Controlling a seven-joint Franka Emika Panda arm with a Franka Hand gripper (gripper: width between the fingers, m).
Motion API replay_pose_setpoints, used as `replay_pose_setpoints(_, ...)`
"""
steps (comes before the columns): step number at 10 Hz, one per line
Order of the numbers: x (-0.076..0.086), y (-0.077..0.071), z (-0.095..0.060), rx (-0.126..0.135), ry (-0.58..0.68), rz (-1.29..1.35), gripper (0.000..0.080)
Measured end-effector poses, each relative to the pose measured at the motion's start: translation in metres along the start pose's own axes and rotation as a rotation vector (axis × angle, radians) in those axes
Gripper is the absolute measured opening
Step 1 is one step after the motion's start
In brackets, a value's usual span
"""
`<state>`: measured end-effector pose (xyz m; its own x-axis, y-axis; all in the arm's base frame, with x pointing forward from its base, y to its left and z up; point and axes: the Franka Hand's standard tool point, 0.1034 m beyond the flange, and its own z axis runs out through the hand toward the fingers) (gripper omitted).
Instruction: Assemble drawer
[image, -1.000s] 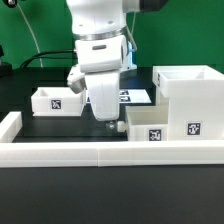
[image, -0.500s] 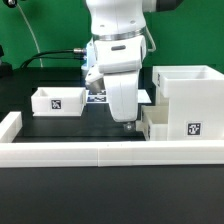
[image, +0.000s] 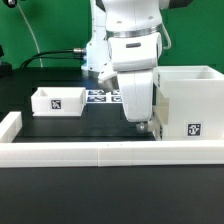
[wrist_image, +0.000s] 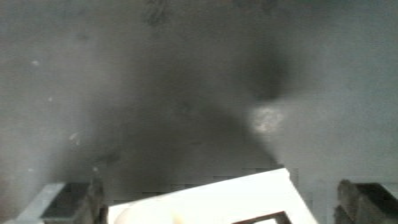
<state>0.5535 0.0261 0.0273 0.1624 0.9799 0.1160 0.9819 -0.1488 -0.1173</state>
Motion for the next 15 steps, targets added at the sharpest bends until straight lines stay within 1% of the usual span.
replay_pose_setpoints(1, -0.005, 0.000, -0.001, 0.002, -0.001, 0.006, 0.0649)
replay_pose_setpoints(2, -0.018, -0.003, -0.004, 0.004, -0.006, -0.004, 0.0649)
replay_pose_setpoints(3, -0.038, -0.011, -0.009, 0.008, -0.014, 0.010, 0.0649)
replay_pose_setpoints(4, -0.053, -0.022, -0.017, 0.011, -0.021, 0.021, 0.0649)
replay_pose_setpoints(6, -0.074, -0.041, -0.024, 0.009, -0.028, 0.021, 0.0649)
replay_pose_setpoints(9, -0.107, -0.077, -0.043, -0.002, -0.043, 0.074, 0.0649)
replay_pose_setpoints(10, -0.115, -0.084, -0.049, -0.002, -0.045, 0.103, 0.0649)
replay_pose_setpoints(13, -0.114, -0.083, -0.046, -0.001, -0.044, 0.165, 0.0649)
replay_pose_setpoints(15, -0.114, -0.083, -0.045, -0.003, -0.043, 0.308, 0.0649)
